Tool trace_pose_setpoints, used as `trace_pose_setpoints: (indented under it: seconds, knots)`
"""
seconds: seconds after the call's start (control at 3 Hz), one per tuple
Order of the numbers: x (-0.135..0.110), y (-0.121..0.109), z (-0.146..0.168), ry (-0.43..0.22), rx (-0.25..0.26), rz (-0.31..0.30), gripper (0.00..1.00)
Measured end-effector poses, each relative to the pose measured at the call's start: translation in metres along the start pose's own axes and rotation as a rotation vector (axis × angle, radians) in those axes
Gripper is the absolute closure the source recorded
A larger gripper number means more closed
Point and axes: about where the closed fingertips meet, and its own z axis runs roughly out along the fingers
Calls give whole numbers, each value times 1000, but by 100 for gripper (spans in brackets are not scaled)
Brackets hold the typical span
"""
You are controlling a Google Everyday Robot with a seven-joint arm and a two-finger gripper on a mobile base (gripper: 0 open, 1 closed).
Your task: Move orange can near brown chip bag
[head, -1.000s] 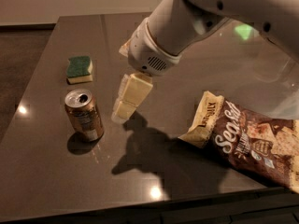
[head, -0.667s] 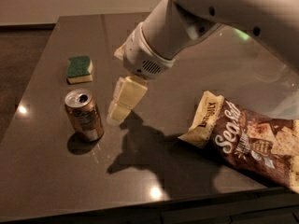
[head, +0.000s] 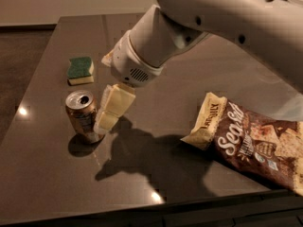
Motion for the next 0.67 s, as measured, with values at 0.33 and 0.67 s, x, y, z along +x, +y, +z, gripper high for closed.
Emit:
trace_pose_setpoints:
  seconds: [0.33, 0.67]
  knots:
    - [-13, 11, 15, -18, -36, -23, 0]
    - [-21, 21, 29, -26, -66, -37, 0]
